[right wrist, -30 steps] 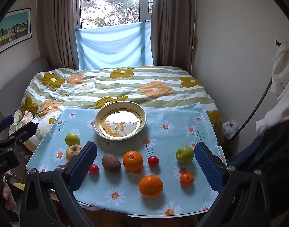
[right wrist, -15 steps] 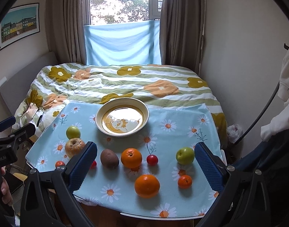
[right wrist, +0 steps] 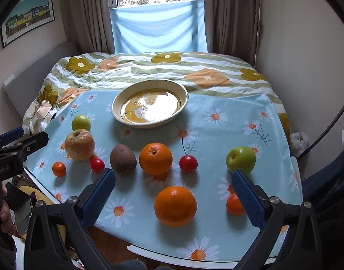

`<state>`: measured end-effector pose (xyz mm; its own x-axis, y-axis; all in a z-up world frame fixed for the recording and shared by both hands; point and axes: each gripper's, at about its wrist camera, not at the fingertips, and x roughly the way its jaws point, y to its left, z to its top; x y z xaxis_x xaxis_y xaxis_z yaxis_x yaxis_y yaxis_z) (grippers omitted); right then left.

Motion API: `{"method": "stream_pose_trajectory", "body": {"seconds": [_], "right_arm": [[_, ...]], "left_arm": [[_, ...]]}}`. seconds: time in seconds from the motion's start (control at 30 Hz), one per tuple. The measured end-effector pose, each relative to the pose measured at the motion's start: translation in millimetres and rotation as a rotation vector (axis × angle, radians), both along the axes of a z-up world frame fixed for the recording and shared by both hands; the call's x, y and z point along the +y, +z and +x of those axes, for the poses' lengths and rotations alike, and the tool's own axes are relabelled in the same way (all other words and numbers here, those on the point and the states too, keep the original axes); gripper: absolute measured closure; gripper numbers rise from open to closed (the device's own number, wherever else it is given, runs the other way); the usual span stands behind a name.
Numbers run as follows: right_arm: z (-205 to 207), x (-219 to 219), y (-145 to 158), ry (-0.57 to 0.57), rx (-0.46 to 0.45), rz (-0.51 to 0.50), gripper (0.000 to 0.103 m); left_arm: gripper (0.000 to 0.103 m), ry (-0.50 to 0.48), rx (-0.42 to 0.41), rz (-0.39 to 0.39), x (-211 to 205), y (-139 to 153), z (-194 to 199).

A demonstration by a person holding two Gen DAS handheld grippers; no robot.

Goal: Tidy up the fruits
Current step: 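Grasp the wrinkled apple with the left tool while the right tool grasps the large orange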

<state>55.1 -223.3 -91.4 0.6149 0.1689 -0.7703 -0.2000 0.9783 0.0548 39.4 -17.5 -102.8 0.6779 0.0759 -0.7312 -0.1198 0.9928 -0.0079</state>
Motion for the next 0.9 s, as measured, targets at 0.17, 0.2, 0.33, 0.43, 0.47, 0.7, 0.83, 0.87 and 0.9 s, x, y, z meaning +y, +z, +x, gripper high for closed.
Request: {"method": "stream_pose_trajectory", "body": {"seconds": [0.17, 0.2, 0.33, 0.43, 0.47, 0.7, 0.83, 0.87, 0.9], "right_arm": [[2.1, -3.2, -33.2, -0.004, 0.045, 0.013, 0.001], [2.4, -2.9, -38.7, -0.005, 0.053, 0.011, 0.001], [2.5, -3.8, -58.7, -0.003, 0.092, 0.017, 0.006], [2.8, -2.5, -69.9, 0.001, 0.106, 0.019, 0.010], [3.1, -1.8, -72.6, 0.003, 0.109, 0.019, 0.011], [1.7, 0.8, -83.2, 0.000, 0.121, 0.004, 0.018], [0.2, -1.9, -86.5, -0.002, 0.131, -0.001, 0.024], [-0.3, -2.3, -87.2, -0.002, 0.134, -0.001, 0.026], [0.0, -2.1, -87.7, -0.001, 0.138, -0.002, 0.027]], "left_arm": [[0.000, 0.019, 0.018, -0.010, -1.9, -31.0, 21.5], [0.000, 0.023, 0.021, -0.009, -2.7, -36.4, 25.7], [0.000, 0.039, 0.036, -0.001, -2.0, -55.1, 41.8], [0.000, 0.053, 0.045, 0.007, 1.2, -65.9, 51.0], [0.000, 0.058, 0.050, 0.008, 2.5, -69.0, 53.6], [0.005, 0.069, 0.104, 0.013, 10.1, -88.7, 64.2], [0.020, 0.065, 0.138, 0.009, 10.9, -96.3, 67.1], [0.020, 0.067, 0.146, 0.005, 11.5, -96.8, 68.1], [0.020, 0.068, 0.148, 0.004, 11.6, -96.4, 68.1]]}}
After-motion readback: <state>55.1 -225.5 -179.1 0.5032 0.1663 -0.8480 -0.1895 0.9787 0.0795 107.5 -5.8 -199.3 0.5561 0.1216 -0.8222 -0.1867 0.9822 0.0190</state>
